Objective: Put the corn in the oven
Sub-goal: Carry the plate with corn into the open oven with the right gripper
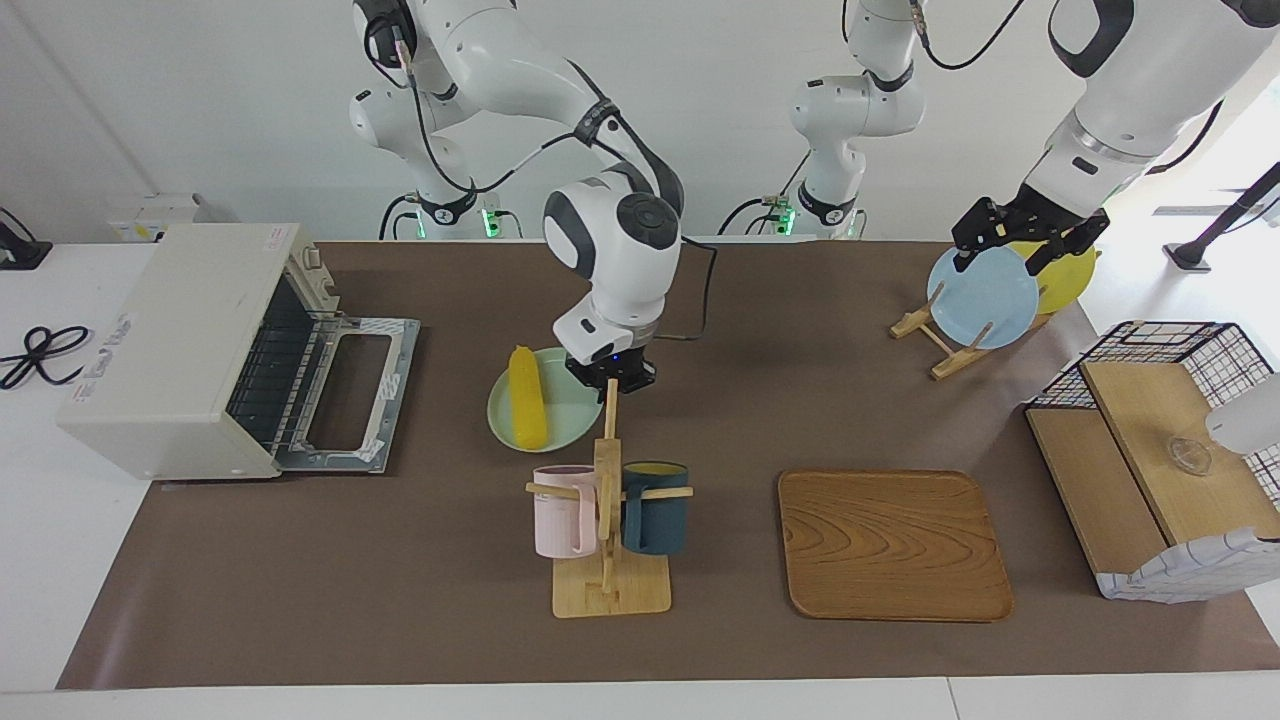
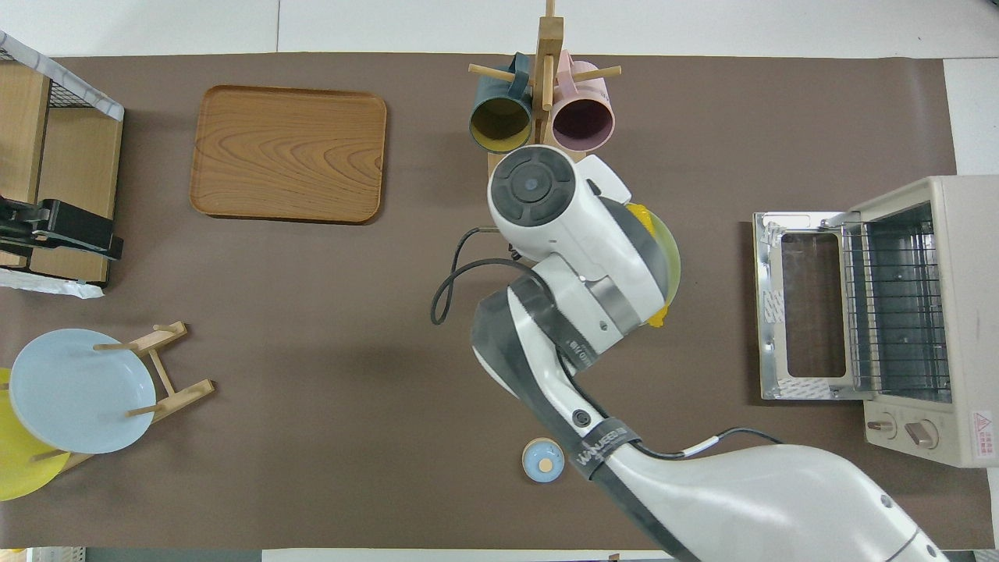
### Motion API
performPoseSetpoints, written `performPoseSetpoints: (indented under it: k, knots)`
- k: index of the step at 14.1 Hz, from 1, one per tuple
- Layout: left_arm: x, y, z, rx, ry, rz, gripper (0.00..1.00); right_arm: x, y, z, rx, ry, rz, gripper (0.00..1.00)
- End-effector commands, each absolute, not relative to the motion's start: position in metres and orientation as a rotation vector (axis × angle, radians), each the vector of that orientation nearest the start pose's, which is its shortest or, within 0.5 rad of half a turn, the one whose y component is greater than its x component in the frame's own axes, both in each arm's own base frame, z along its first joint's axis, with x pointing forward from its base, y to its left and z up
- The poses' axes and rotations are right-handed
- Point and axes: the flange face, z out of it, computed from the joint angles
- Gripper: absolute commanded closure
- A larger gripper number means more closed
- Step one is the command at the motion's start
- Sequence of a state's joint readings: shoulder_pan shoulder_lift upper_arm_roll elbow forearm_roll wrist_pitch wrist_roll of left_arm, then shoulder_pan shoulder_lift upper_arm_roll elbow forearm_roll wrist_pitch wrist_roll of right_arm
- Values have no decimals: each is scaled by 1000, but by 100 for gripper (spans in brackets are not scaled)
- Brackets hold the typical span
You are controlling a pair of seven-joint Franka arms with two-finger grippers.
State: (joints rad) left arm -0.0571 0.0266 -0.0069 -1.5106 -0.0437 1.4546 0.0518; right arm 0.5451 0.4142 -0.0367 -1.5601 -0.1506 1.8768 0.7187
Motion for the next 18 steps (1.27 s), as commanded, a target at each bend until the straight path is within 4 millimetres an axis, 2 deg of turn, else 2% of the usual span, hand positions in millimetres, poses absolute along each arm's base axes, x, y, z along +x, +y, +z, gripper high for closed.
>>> performPoseSetpoints:
  k: [1,3,5,7,11,12,15,16,18]
  knots:
    - [545,-36,633,-3158,201,153,0,590,235,427,-3329,314,34,100]
    - [547,-36,632,-3163,174,139,0,581,190,428,-3338,262,99,100]
    - [550,-38,634,-3168,46,100,0,575,147,423,-3354,294,206,100]
    - [551,-38,635,-3171,6,84,0,575,109,417,-3350,307,272,100]
    - [555,-37,636,-3172,-1,13,0,569,63,415,-3390,238,403,100]
    - [556,-37,632,-3173,1,1,0,568,41,423,-3385,236,408,100]
    - [557,-38,628,-3168,20,-5,0,558,-12,421,-3355,218,453,100]
    - [557,-37,628,-3166,20,-3,0,554,-23,415,-3347,209,461,100]
    - [557,-35,628,-3142,26,-5,0,547,-29,402,-3343,192,422,100]
